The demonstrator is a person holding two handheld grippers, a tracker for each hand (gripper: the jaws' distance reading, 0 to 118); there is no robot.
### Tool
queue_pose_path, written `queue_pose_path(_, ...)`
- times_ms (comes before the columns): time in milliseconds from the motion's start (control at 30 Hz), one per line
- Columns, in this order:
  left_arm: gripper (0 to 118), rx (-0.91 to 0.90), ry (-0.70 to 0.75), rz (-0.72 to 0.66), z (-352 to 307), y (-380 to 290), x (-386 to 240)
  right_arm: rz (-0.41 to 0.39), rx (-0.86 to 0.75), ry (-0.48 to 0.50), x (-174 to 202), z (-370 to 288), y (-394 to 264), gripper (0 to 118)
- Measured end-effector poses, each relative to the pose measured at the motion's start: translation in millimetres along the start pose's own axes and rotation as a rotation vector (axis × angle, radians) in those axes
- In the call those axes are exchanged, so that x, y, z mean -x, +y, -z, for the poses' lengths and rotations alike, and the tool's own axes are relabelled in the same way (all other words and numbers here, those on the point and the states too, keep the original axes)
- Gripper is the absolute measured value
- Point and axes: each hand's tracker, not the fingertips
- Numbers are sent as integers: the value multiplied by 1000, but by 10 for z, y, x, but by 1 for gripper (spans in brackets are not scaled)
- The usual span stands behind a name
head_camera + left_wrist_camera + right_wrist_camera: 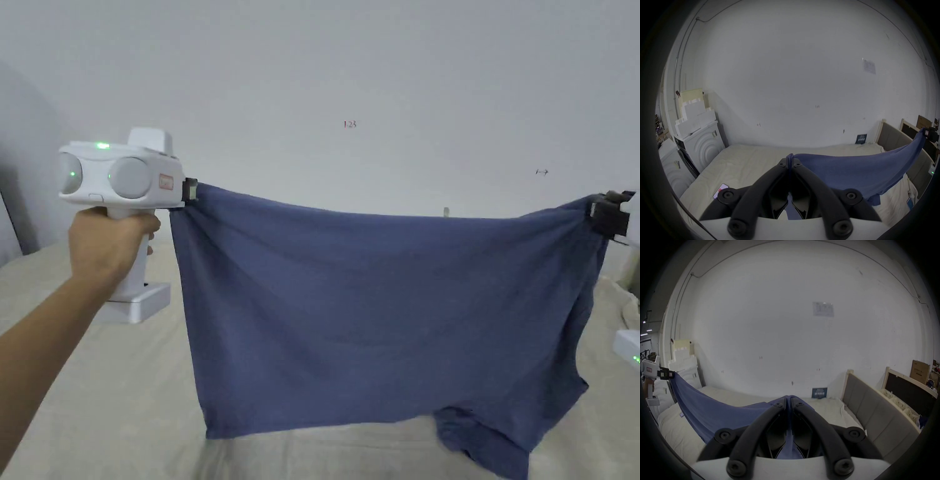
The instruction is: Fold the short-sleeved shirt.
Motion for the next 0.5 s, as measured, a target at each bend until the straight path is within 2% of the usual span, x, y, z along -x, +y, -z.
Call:
queue_pose_path(267, 0, 127, -33, -43, 167, -937, 9, 9, 133, 14, -115, 80, -815, 3)
queue_pose_path(500, 0, 213, -65, -76, -140, -1773, 21, 59, 222, 32, -177, -263, -1523, 3)
